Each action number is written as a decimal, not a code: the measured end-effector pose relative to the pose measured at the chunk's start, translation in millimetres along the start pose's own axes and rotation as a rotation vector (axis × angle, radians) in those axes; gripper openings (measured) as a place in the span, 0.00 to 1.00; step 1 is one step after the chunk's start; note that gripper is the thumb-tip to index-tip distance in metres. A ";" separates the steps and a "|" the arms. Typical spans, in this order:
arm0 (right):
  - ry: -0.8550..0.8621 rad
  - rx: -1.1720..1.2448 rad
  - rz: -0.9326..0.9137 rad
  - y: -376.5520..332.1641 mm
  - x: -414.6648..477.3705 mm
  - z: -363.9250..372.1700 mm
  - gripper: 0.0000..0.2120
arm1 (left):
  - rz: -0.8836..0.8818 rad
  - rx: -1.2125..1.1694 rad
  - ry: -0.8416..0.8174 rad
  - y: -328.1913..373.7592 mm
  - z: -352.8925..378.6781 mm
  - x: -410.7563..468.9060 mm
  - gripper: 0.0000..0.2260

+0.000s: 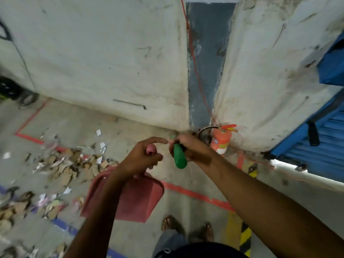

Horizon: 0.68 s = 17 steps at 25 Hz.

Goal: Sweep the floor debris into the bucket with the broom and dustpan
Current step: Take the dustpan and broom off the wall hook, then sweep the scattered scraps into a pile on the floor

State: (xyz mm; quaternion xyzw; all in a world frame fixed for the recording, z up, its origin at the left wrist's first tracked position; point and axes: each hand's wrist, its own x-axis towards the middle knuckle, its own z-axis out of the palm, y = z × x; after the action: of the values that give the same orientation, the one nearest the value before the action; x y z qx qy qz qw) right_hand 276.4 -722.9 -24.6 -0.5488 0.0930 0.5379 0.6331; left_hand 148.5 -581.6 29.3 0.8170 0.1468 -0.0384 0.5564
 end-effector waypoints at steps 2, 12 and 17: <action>-0.073 -0.020 -0.002 4.9 9.3 37.6 0.05 | -0.166 -0.112 0.235 -29.0 -19.1 -22.4 0.05; -0.101 -0.265 -0.450 31.4 18.8 205.9 0.29 | -0.102 -0.051 0.039 -71.4 -100.4 -108.3 0.30; 0.191 -0.425 -0.461 28.8 33.4 251.1 0.15 | 0.036 -0.154 0.359 -86.2 -145.2 -132.0 0.12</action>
State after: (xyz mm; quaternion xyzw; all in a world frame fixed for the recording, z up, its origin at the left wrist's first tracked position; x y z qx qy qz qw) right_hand 148.6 -509.2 30.1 -0.7231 -0.0892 0.3340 0.5981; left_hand -16.4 -444.8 36.6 0.7683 0.2313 0.1291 0.5827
